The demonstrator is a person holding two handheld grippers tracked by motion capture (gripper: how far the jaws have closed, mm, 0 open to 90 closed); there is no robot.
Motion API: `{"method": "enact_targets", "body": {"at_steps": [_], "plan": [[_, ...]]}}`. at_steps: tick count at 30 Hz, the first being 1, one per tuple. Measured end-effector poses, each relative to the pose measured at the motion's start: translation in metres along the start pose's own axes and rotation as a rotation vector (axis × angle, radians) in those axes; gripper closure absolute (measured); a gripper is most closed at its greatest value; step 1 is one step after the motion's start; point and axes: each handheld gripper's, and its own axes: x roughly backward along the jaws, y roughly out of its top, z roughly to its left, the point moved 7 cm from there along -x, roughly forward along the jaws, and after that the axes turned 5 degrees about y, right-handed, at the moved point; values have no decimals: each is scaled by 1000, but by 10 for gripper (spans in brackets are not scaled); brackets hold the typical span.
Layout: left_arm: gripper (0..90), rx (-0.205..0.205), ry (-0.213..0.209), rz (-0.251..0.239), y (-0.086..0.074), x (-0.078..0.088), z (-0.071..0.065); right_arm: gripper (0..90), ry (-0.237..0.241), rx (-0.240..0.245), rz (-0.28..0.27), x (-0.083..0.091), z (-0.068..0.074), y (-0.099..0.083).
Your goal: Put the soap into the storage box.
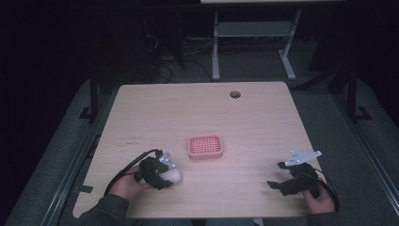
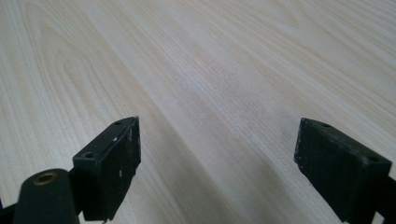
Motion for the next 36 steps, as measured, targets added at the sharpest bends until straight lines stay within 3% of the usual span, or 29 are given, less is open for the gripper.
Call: {"method": "enact_targets", "body": {"at_steps": [17, 25, 36], "plan": [[495, 11, 4, -7, 3, 3, 0, 143, 0, -9, -15, 3, -1, -1], [495, 6, 11, -25, 13, 11, 3, 143, -1, -9, -19, 4, -2, -1], [494, -13, -15, -7, 25, 12, 8, 143, 2, -9, -26, 4, -2, -1]]}}
